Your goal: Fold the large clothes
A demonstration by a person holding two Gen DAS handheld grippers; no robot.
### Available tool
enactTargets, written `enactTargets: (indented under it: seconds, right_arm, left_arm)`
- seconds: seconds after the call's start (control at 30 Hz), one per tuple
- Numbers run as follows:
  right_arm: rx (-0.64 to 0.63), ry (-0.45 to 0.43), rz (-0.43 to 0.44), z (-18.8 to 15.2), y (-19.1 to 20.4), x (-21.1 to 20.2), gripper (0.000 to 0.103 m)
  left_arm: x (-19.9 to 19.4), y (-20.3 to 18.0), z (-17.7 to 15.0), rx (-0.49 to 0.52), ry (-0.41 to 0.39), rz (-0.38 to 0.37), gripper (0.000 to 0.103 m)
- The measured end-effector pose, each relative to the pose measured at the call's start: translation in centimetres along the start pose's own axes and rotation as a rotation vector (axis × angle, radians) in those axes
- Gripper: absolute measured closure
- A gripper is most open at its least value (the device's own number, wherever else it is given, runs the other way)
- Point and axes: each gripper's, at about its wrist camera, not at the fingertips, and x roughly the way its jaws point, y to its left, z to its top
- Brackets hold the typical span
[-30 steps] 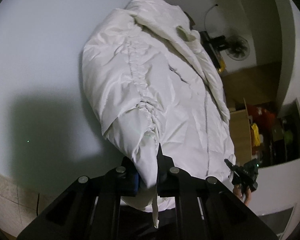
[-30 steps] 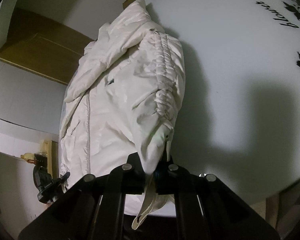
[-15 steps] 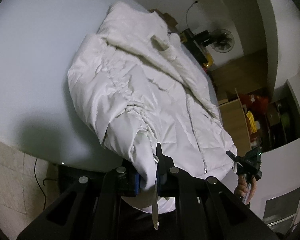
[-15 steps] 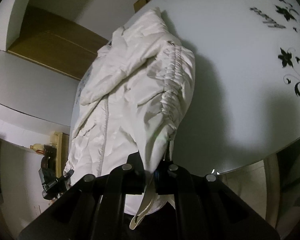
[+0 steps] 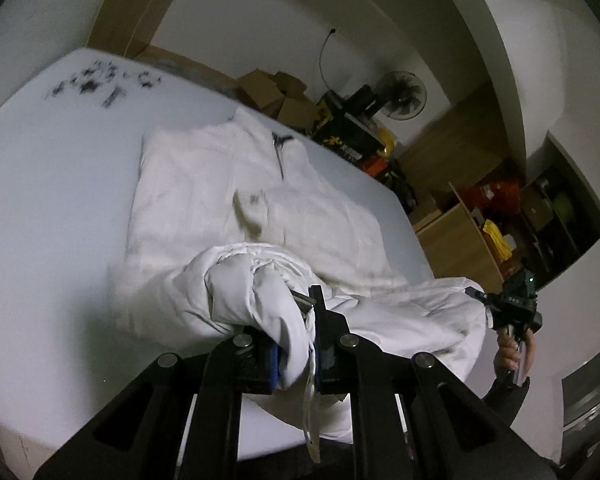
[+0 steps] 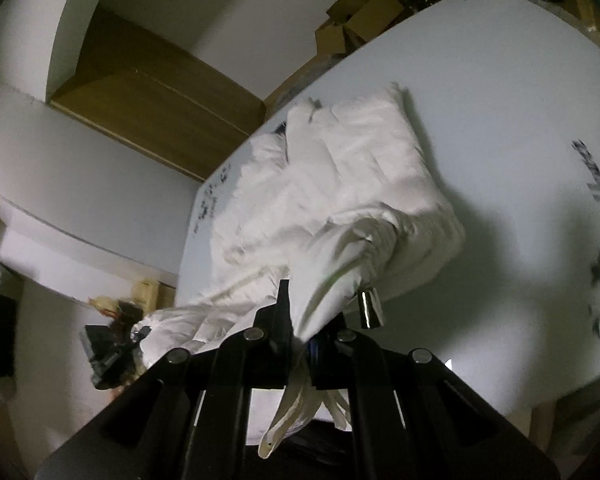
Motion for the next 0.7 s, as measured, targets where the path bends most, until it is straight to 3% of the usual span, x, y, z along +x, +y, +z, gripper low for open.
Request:
enactTargets:
  seconds: [0.23,0.43,0.7]
  right_arm:
    - [0.073,0.039,0.044,8.9,1.1,3.8,0.096]
    - [0.122,0.076,-0.015,15.5,1.3,9.2,0.096]
    - [0.177,0.111,-0.116,23.4,-0.7,17.4,0.096]
  left_arm:
    - [5.4,-0.5,8.9,-0.005,0.024,0.059,0.093]
    - [12.0,1.0,15.3,-0.015,0.079,0.155,0.093]
    - [21.8,6.4,21.7,-0.105,0.169,0.241,0.093]
